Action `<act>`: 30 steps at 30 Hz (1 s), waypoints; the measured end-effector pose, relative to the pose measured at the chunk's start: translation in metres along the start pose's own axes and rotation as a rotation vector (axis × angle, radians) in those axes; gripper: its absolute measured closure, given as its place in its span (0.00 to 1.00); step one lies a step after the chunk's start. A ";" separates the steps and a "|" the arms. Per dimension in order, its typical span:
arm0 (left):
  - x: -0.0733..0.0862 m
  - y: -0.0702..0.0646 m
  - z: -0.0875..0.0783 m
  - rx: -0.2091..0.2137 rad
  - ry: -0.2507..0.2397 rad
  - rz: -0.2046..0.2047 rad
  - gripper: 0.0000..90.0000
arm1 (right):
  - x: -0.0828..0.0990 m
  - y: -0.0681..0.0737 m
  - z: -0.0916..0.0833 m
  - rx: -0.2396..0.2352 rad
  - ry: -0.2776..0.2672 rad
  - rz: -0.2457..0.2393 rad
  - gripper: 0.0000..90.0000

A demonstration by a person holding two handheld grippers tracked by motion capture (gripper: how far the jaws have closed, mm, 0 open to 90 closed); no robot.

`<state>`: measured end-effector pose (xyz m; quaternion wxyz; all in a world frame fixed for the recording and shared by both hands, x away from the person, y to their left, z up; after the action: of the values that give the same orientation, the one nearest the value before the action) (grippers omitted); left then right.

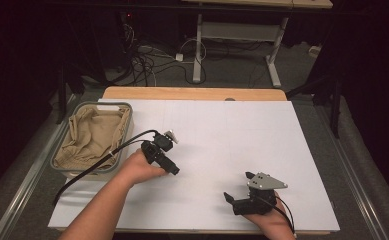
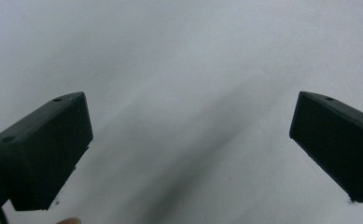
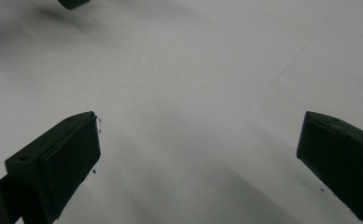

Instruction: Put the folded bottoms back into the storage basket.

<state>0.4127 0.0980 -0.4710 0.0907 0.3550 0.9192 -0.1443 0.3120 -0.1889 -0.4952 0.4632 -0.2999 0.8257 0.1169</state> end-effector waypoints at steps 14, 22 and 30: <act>0.030 -0.004 0.016 0.086 -0.443 0.063 0.00 | 0.000 0.003 0.000 0.003 -0.020 -0.008 0.00; 0.055 -0.003 0.013 0.128 -0.666 0.076 0.00 | -0.001 0.004 -0.001 0.014 -0.039 -0.007 0.00; 0.074 -0.009 0.004 0.124 -0.856 0.139 0.00 | -0.001 0.005 -0.004 0.023 -0.068 0.000 0.00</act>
<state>0.3524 0.1372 -0.4928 0.4516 0.3291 0.7623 -0.3266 0.3068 -0.1864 -0.4932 0.4946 -0.2904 0.8107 0.1175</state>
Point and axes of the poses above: each handheld gripper's, and its own axes: z roughly forward along the jaws, x roughly out of its underside, y roughly to its left, the point moved 3 cm from there along z, roughly forward along the jaws, and after that the axes turned 6 degrees about x, right-handed, at the moved point
